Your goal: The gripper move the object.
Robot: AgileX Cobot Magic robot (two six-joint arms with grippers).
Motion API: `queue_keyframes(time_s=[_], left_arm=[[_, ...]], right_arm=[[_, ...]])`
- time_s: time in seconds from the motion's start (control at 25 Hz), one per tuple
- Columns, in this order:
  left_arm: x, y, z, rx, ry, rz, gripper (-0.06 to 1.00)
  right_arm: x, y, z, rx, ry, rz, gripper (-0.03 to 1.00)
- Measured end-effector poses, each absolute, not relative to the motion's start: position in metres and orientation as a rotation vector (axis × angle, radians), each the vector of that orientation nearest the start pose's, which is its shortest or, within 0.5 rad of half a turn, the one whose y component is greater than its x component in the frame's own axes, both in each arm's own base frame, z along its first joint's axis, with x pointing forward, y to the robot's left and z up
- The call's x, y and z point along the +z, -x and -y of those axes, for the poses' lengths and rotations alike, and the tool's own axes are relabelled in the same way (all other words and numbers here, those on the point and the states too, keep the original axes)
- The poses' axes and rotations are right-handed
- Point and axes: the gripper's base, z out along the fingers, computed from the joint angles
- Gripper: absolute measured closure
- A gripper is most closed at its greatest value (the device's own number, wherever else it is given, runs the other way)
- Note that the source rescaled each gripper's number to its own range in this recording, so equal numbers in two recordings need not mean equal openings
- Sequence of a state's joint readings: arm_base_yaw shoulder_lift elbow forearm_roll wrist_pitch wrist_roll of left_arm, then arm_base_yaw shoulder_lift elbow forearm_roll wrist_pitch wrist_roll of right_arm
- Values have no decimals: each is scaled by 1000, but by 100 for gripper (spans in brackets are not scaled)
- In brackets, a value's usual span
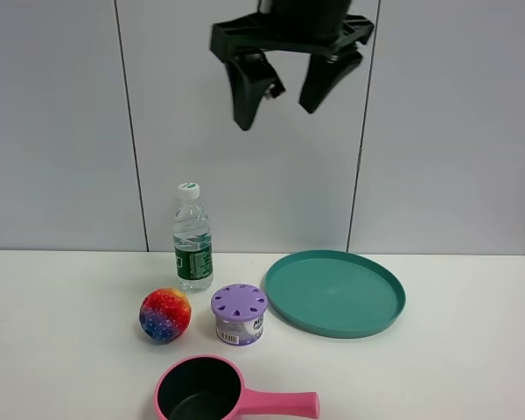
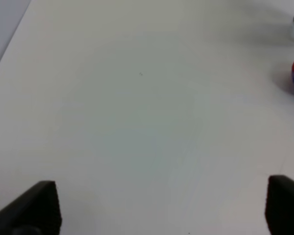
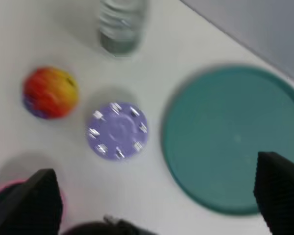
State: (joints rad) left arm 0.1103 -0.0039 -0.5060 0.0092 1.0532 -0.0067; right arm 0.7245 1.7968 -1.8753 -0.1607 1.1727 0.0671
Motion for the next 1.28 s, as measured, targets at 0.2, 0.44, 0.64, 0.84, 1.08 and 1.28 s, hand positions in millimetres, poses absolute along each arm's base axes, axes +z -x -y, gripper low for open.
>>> queue_keyframes(time_s=[0.2, 0.44, 0.64, 0.84, 1.08, 1.28], left_arm=[[280, 6, 0, 76, 119, -2024, -6], [280, 6, 0, 76, 119, -2024, -6], [280, 6, 0, 76, 119, -2024, -6], [280, 6, 0, 76, 119, -2024, -6], [280, 6, 0, 76, 119, -2024, -6], [280, 6, 0, 76, 119, -2024, -6]], right_arm=[[379, -300, -189, 106, 612, -2467, 30], [381, -252, -103, 151, 360, -2369, 30], [372, -188, -41, 90, 155, -2330, 30], [359, -117, -3, 4, -22, -2264, 30], [330, -39, 6, -31, -131, -2144, 25], [299, -3, 5, -48, -110, -2171, 5]])
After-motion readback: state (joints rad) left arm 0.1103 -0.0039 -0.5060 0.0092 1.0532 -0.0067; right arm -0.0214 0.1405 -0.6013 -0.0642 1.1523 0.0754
